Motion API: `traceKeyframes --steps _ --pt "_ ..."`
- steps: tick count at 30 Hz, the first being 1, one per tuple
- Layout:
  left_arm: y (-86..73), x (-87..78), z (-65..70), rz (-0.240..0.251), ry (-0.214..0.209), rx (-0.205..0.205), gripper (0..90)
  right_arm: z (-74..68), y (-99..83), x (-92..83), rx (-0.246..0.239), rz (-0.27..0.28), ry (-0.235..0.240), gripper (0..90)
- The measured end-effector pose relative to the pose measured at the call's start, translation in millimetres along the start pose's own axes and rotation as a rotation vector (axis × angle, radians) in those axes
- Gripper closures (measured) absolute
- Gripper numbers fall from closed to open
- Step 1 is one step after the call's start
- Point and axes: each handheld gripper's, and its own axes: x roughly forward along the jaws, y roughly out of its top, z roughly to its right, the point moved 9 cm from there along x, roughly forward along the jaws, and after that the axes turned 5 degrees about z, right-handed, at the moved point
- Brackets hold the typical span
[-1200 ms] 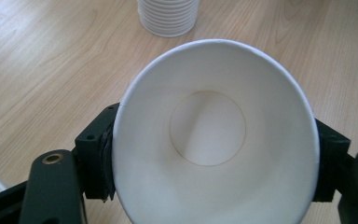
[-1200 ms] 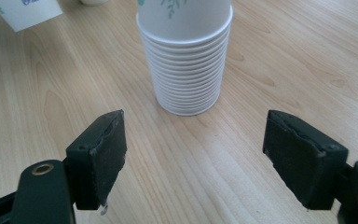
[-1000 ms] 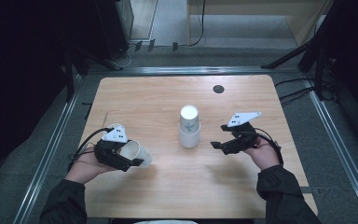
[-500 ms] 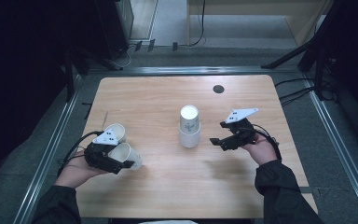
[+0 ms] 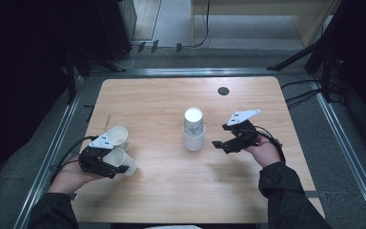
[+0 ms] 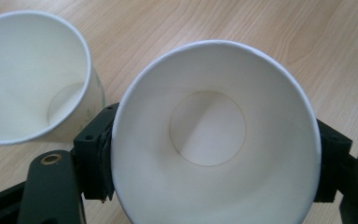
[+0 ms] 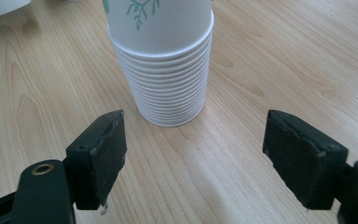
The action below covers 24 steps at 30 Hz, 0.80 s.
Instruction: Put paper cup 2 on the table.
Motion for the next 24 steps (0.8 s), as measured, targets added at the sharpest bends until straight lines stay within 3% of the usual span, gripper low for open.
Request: traceKeyframes --steps 12,24 --pt "-15.2 5.3 -10.2 -0.082 0.038 -0.019 21.8 -0.9 -0.4 0.9 -0.001 -0.006 0.0 21.8" --pt "-20.4 7.8 -17.5 -0.117 0.072 -0.051 20.1 -1.3 -0.6 1.6 -0.006 -0.01 0.001 21.8"
